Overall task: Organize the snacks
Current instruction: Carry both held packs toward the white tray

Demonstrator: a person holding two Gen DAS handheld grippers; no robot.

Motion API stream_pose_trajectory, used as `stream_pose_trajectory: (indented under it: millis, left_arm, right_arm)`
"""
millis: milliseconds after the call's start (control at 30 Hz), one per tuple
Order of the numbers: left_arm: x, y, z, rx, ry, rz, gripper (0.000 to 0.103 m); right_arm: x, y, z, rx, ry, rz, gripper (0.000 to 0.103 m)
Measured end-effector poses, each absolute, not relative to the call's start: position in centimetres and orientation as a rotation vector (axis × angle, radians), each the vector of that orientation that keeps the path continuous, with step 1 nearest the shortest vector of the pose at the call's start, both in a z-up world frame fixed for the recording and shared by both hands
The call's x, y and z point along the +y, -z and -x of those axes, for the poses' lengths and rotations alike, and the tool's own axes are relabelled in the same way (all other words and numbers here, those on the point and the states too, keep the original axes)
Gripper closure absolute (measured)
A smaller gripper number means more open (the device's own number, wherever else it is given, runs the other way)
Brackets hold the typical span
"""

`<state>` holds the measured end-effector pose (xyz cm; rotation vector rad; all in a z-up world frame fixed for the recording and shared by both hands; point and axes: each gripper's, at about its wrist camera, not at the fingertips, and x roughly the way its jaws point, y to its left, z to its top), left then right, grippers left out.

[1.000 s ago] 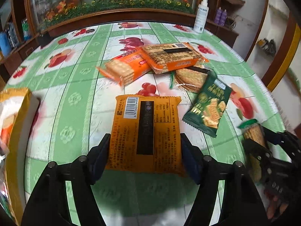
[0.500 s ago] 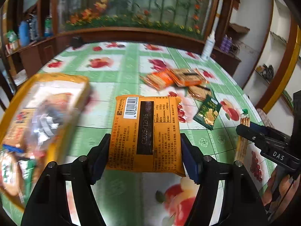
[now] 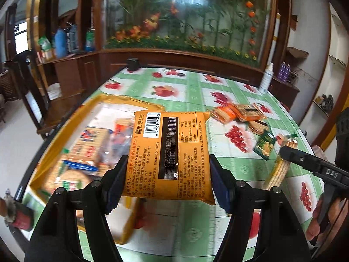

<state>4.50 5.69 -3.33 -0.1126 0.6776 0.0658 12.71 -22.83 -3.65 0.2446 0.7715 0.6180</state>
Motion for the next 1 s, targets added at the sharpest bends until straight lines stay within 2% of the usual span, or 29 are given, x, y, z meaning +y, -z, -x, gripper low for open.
stream_pose_trajectory:
  millis: [1000]
  left_arm:
    - [15.7,4.7,-1.8,0.641,-0.293,0.198,0.033]
  right_arm:
    - [-5.8,0.6,-14.5,0.787,-0.974,-0.227,0.056]
